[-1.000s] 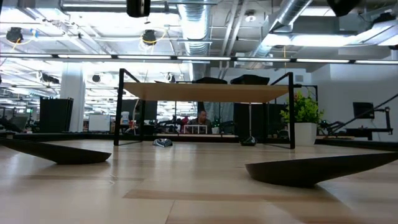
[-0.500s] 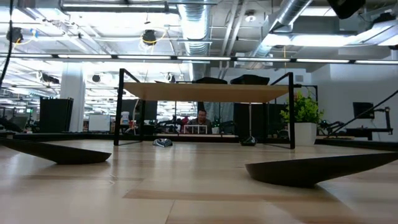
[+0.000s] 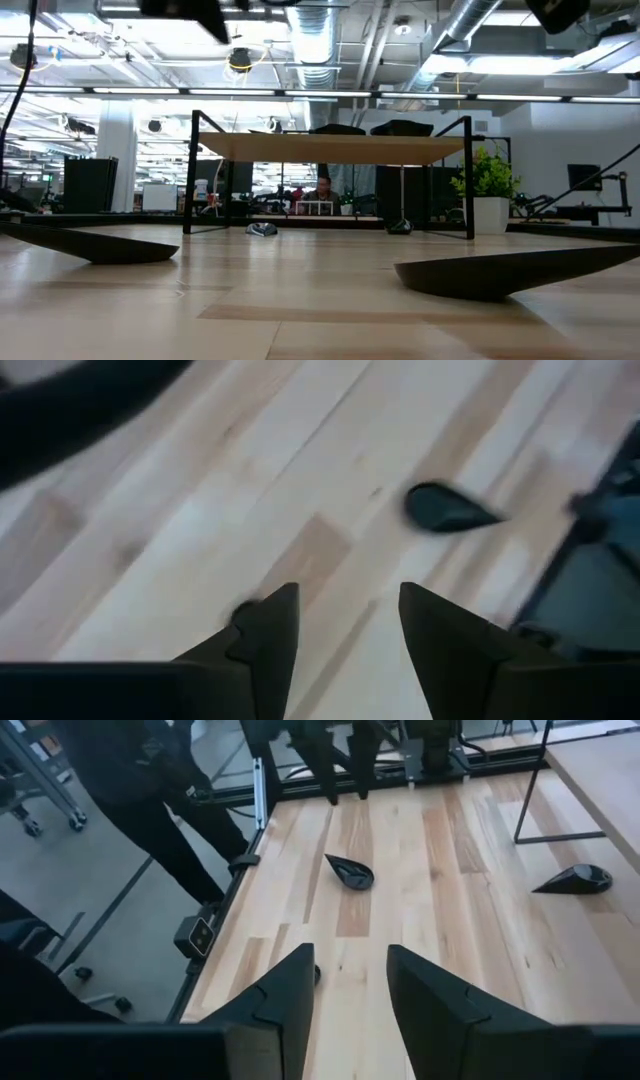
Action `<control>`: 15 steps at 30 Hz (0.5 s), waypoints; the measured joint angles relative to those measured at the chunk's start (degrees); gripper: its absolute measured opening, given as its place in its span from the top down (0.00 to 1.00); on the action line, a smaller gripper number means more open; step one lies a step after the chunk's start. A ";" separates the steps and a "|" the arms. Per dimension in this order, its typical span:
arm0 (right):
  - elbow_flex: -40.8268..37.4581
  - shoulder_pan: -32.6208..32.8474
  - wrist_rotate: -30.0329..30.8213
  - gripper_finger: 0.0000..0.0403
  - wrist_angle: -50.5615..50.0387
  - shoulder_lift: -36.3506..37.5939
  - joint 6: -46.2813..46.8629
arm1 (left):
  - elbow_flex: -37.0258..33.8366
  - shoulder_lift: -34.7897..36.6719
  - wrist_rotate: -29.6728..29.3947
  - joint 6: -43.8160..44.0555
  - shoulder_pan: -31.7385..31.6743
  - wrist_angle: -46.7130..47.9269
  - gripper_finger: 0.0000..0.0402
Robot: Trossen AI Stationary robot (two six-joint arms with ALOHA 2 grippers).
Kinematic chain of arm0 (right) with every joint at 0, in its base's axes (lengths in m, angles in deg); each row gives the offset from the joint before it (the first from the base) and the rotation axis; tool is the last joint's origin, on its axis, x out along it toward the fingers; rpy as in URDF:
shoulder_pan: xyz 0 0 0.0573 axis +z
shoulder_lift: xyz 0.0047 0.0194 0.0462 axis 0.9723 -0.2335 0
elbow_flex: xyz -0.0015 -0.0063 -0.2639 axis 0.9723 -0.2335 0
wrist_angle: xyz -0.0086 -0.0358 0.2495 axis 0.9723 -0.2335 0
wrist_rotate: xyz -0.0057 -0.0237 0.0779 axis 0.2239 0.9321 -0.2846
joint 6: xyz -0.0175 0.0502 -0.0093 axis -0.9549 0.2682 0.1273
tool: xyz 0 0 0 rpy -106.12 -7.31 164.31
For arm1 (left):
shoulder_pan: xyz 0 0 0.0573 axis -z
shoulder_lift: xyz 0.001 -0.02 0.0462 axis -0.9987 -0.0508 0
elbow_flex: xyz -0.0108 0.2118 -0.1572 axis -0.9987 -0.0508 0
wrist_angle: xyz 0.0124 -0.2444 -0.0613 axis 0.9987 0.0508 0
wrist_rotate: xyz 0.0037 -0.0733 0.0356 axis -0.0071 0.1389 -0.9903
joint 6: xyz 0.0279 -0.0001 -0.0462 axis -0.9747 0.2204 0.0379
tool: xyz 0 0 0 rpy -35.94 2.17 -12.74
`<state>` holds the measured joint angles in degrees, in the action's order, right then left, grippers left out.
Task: Pick & Place Mini shaped plates
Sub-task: Stack the black drop shaped plate on the black drop shaped plate on the shelf
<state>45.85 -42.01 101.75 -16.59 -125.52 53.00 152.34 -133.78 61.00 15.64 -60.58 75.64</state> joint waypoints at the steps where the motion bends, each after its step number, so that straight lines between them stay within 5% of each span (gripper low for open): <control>1: 0.00 0.00 0.00 0.69 -0.26 0.00 0.00 | 0.00 0.06 -0.11 -0.20 0.22 -1.32 0.56; 15: 0.00 0.00 0.11 0.69 -1.93 0.00 2.75 | -1.62 -2.38 6.67 7.02 3.52 -5.88 0.56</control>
<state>45.85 -42.01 101.86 -18.52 -125.52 55.75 150.72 -136.16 67.66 22.67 -57.05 69.77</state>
